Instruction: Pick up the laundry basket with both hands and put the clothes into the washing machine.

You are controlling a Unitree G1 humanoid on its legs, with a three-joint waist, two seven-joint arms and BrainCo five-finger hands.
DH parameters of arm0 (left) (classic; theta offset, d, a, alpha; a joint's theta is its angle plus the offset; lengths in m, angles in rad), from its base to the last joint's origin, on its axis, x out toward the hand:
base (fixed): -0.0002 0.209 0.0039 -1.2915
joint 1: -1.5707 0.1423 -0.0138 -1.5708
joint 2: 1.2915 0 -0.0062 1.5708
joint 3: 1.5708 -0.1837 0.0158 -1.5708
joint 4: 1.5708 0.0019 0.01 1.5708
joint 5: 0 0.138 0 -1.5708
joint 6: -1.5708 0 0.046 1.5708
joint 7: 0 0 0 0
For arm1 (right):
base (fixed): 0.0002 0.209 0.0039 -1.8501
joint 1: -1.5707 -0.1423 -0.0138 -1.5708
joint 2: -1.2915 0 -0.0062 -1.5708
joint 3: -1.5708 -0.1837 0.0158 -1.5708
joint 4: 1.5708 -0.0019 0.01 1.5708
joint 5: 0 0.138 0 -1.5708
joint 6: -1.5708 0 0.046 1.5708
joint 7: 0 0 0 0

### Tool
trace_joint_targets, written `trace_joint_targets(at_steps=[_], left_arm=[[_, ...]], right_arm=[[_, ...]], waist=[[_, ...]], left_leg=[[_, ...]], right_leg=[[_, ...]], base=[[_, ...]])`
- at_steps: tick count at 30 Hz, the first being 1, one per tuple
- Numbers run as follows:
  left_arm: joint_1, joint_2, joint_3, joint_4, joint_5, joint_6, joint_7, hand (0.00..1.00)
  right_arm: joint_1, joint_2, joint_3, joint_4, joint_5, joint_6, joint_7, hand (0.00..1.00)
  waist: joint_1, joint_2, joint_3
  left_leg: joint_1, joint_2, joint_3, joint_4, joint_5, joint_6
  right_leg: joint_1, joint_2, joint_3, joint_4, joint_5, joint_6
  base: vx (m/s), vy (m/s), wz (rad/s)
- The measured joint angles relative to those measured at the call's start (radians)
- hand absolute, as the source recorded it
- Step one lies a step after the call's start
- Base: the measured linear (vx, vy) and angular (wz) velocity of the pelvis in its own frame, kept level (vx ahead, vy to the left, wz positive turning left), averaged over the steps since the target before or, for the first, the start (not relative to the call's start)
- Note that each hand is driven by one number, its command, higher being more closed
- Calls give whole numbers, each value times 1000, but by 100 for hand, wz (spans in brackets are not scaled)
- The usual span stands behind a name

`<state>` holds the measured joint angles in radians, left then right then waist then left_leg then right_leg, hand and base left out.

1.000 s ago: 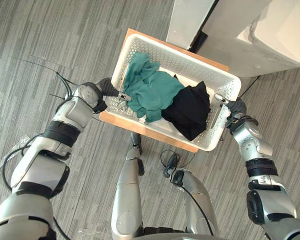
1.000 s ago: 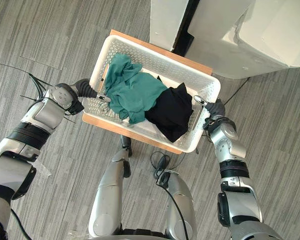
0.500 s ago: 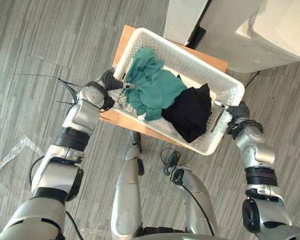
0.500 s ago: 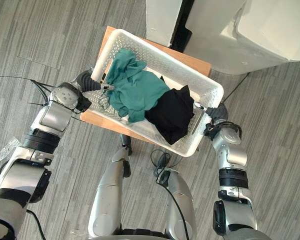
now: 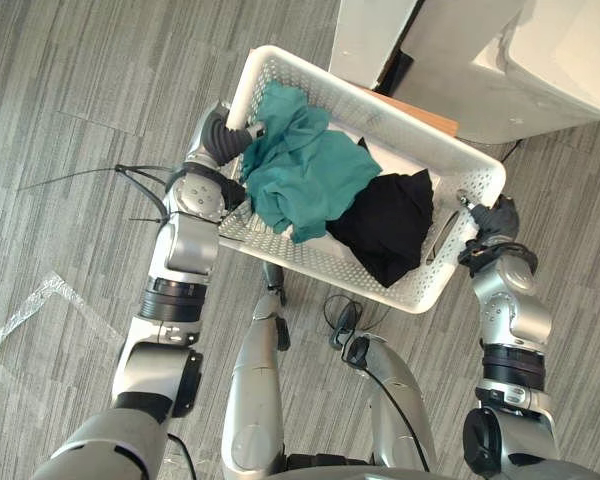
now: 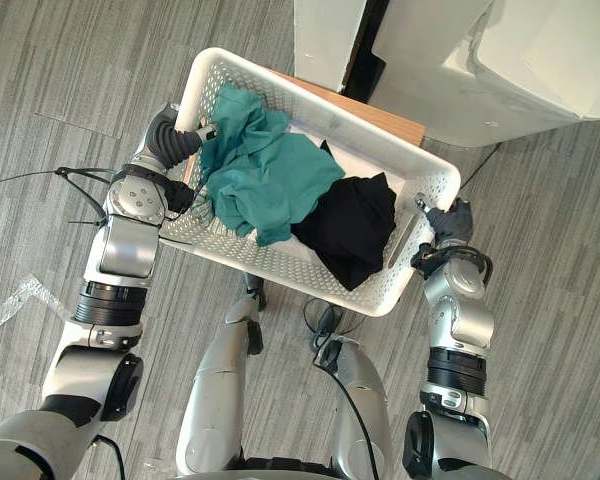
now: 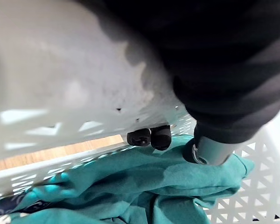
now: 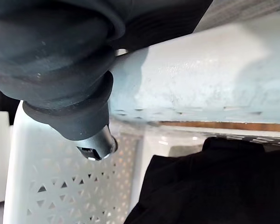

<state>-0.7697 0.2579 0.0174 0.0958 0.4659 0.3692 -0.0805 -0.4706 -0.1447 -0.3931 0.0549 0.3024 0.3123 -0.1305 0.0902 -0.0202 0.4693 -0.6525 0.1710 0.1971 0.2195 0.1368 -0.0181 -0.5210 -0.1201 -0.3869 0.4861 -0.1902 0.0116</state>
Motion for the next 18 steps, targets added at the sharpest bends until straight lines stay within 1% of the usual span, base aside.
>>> trace_joint_targets(at_steps=[2, 4, 7, 11, 13, 15, 17, 18], left_arm=[[6, -20, 19, -14, -1, -3, 5, 100], [6, -38, 32, -24, -1, -4, 19, 100], [6, -51, 35, -31, -3, -7, 20, 100], [6, -50, 38, -32, -2, -16, 20, 100], [6, -50, 43, -33, -2, -30, 25, 100], [15, -54, 64, -34, -36, -44, 64, 100], [48, -63, 94, -49, -96, -57, 101, 100], [113, -95, 114, -57, -202, -75, 143, 100]], right_arm=[[-12, 6, -9, -13, 0, -7, -11, 100], [-24, 18, -20, -44, 0, -10, -40, 100], [-43, 21, -31, -49, -2, -11, -51, 100], [-46, 19, -30, -84, -3, -14, -65, 100], [-46, 18, -27, -103, 1, -27, -72, 100], [-46, 17, 0, -124, 11, -52, -88, 100], [-41, 19, 32, -140, 21, -70, -96, 100], [-7, 20, 64, -164, 24, -77, -108, 100]], waist=[[0, 0, 0], [0, 0, 0], [0, 1, 0], [-1, 2, 1], [-1, 2, 1], [-7, 2, 1], [-18, 2, 1], [-18, 2, 1]], left_leg=[[-2, 0, 0, 2, 0, 0], [-8, 1, 0, 7, -1, 2], [-12, 1, 0, 14, -4, 5], [-17, 2, -1, 25, -10, 13], [-17, 2, 0, 28, -12, 16], [-15, 3, 0, 40, -16, 21], [2, 3, 2, 44, -19, 24], [50, 2, 8, 48, -33, 18]], right_leg=[[-2, 0, 1, 1, 0, 0], [-8, 0, 3, 3, 0, 0], [-10, 0, 3, 3, 0, 0], [-10, 0, 5, 3, 0, 0], [-10, -1, 5, 4, 0, 0], [-5, -2, 7, 10, 0, 0], [11, -5, 7, 16, -1, 1], [57, -9, 11, 17, -6, 9]], base=[[9, -35, -2], [17, -41, -3], [24, -39, -1], [28, -41, -2], [14, -21, 0], [21, -33, 0], [18, -17, 1], [31, -28, 1]])
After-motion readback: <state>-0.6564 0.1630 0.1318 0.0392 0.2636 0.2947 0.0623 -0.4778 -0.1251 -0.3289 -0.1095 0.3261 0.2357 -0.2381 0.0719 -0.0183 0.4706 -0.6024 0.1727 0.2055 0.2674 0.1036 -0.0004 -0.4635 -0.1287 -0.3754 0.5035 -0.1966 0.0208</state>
